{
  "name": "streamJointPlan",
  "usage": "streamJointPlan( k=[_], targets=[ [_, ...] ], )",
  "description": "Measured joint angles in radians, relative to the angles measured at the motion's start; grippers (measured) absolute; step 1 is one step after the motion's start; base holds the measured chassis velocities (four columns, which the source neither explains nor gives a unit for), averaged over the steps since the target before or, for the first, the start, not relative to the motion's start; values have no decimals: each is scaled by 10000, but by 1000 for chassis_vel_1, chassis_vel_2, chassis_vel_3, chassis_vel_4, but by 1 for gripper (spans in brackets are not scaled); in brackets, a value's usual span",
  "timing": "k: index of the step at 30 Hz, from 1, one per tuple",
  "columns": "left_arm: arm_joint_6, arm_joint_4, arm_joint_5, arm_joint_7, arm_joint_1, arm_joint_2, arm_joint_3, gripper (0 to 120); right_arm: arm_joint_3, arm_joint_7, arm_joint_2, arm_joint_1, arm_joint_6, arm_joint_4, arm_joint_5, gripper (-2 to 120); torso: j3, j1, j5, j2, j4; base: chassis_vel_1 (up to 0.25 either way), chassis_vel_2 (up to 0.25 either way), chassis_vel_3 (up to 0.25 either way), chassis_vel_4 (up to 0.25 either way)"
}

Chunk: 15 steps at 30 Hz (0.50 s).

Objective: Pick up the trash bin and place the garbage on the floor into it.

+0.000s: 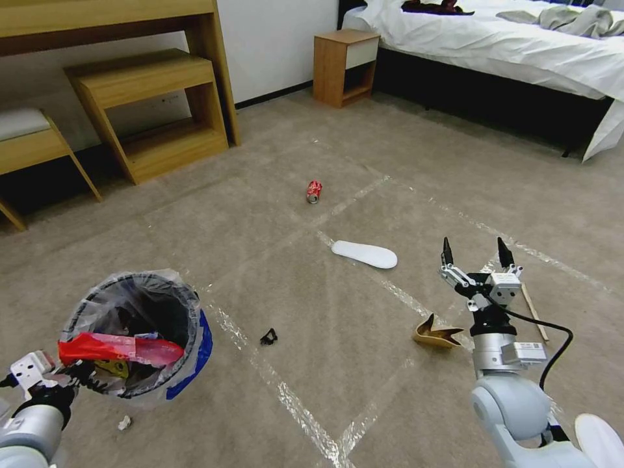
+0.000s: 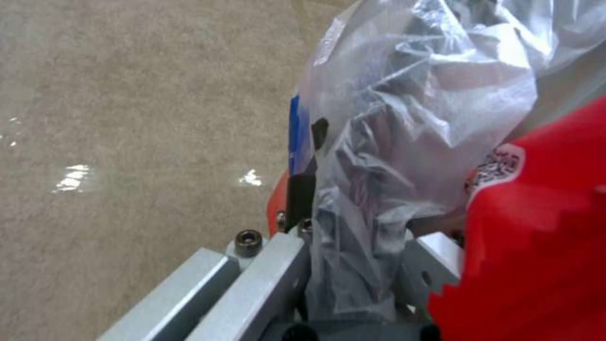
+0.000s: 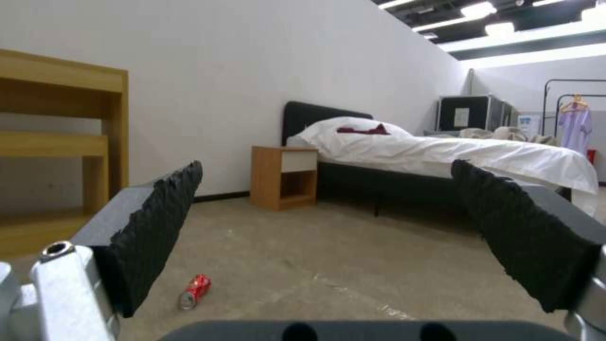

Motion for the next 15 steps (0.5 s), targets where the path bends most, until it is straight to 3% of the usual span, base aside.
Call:
streamJointPlan(
  k=[15],
  targets=[
    [-20,4,12,4,21,-62,-31,0,-102,8,-86,138,43,-97,260,100,1,0,0,0,-1,-75,75,79,-74]
  ],
)
